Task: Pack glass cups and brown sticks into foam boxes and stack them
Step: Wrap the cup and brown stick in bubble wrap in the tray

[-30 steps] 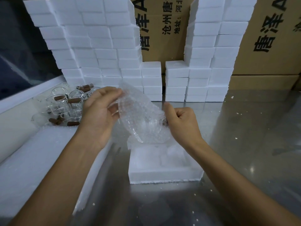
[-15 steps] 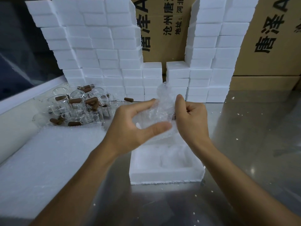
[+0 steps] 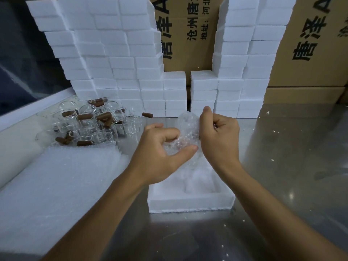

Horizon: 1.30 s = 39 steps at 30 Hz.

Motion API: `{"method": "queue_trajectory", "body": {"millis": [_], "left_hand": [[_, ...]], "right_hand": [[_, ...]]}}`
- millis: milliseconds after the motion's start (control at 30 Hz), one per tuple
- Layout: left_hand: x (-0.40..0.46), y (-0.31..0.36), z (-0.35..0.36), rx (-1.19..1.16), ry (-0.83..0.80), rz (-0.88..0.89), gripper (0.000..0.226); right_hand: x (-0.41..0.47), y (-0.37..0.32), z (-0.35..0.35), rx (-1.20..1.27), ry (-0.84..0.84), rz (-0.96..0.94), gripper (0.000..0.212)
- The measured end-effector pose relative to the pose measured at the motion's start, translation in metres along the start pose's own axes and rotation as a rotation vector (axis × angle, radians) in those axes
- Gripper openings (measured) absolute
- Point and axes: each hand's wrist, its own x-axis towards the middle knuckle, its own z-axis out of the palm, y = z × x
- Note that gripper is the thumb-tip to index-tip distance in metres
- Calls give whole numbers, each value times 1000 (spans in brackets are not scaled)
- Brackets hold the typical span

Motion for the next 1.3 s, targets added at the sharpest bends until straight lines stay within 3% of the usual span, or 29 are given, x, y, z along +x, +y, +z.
{"method": "queue_trajectory", "body": {"millis": [133,233,333,433,533,600,733,767,933,1000,1100,1300], "left_hand": [[2,1,0,-258,-118,-50,46],[3,-1,-1,-279,-137,-70,40],[1,0,6,-172,85,-9,27],[-2,-1,17,-111,341,-110,56],[-1,1,23,-620,239,-448,68],[0,-4,21,-758,218,-548,64],[3,-16,13,-542,198,-463,56],[3,-16,12,-493,158,-425,54],[2,-16,14,-302,21,-362,57],[3,-17,12,-242,-7,-348,58],[5,-16,8,-148,2,-334,57],[6,-9,-4,-28,-42,-219,52]], "right_hand": [[1,-5,0,24,12,-57,58],[1,-5,-1,48,17,-34,58],[3,-6,-1,116,9,34,60],[5,-3,-2,208,12,153,59],[6,-2,-3,269,-142,259,55],[7,-1,-4,296,-266,348,51],[12,-1,-8,369,-331,387,7],[12,0,-8,364,-330,363,7],[4,-1,-4,55,-437,45,38],[0,-4,-3,-8,-498,-49,37],[-4,-7,-3,25,-644,-72,25],[-12,-16,2,-18,-763,-140,52]]}}
